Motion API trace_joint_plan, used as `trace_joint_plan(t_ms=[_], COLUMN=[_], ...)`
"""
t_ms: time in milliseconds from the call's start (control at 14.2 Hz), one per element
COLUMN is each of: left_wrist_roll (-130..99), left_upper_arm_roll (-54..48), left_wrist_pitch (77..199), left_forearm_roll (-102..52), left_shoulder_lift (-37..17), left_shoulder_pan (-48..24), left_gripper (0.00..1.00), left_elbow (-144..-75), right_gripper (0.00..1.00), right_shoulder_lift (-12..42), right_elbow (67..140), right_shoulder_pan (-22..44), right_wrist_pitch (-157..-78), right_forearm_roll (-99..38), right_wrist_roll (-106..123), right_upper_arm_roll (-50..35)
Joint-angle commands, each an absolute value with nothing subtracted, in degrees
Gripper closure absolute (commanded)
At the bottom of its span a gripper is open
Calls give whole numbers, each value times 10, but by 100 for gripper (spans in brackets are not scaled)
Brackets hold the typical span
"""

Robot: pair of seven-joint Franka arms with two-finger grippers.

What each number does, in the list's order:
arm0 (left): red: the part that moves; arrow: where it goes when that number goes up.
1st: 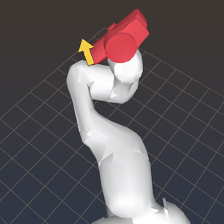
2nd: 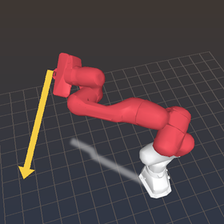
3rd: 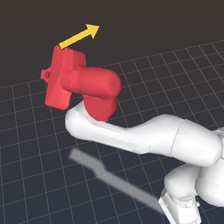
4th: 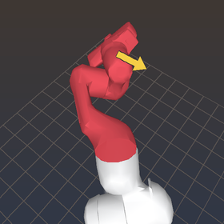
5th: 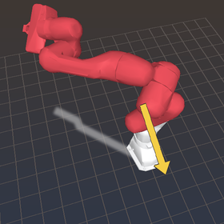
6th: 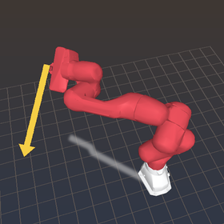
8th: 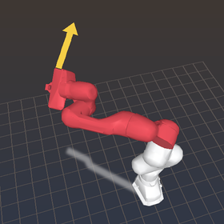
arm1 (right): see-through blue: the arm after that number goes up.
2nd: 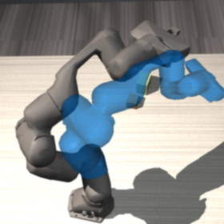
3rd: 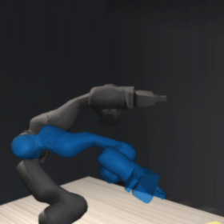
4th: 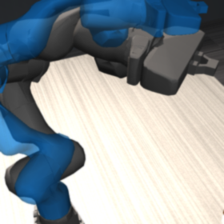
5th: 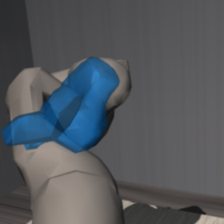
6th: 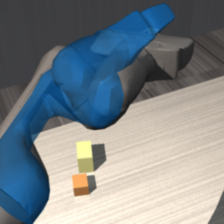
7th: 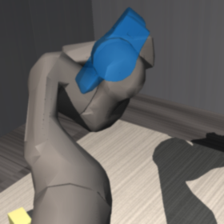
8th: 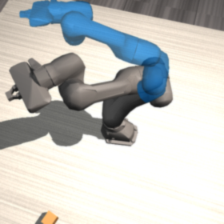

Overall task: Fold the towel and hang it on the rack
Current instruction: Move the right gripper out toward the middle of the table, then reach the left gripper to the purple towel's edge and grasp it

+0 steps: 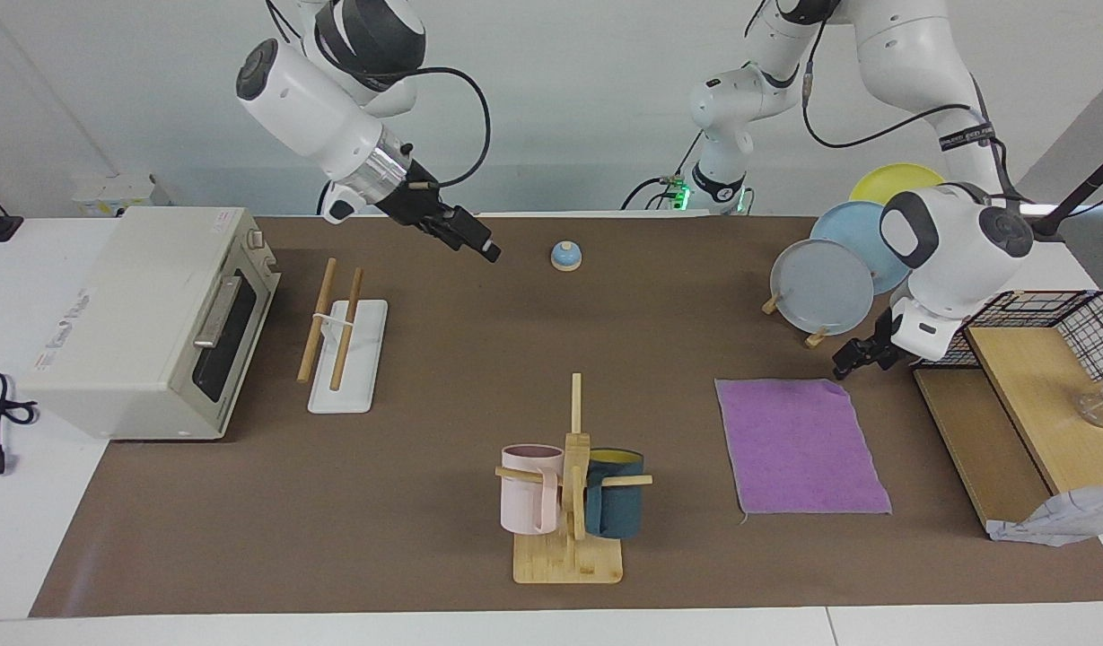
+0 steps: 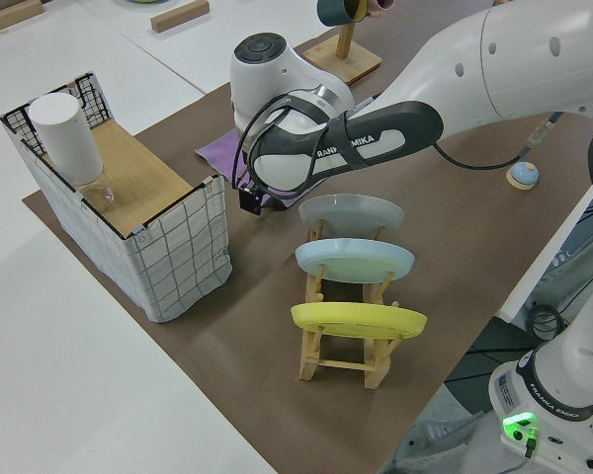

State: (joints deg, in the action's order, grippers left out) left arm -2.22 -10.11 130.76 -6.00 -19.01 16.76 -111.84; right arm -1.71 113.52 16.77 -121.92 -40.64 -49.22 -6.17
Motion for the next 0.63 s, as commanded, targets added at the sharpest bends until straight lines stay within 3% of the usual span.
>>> trace_joint_plan(t_ms=[0, 282, 493, 564], left_wrist_roll=[-24, -26, -42, -48], left_upper_arm_roll=[-102, -102, -102, -102], left_wrist_pitch=[1321, 1320, 1322, 1322], left_forearm_roll=[-72, -74, -75, -74], left_shoulder_lift=[-196, -197, -197, -197], left_shoulder_pan=[171, 171, 170, 169], left_gripper=[19, 42, 49, 56], left_elbow=[-1112, -1118, -1128, -1128], right_gripper=[0, 0, 0, 0], right_shoulder_lift=[-11, -12, -14, -14], right_elbow=[1150, 1150, 1154, 1155], right_shoulder_pan=[195, 196, 197, 206], right_wrist_pitch=[-1252, -1246, -1250, -1252], right_forearm_roll=[-420, -420, -421, -422], right_wrist_roll=[-501, -504, -524, -528], right_upper_arm_roll=[-61, -61, -61, -61])
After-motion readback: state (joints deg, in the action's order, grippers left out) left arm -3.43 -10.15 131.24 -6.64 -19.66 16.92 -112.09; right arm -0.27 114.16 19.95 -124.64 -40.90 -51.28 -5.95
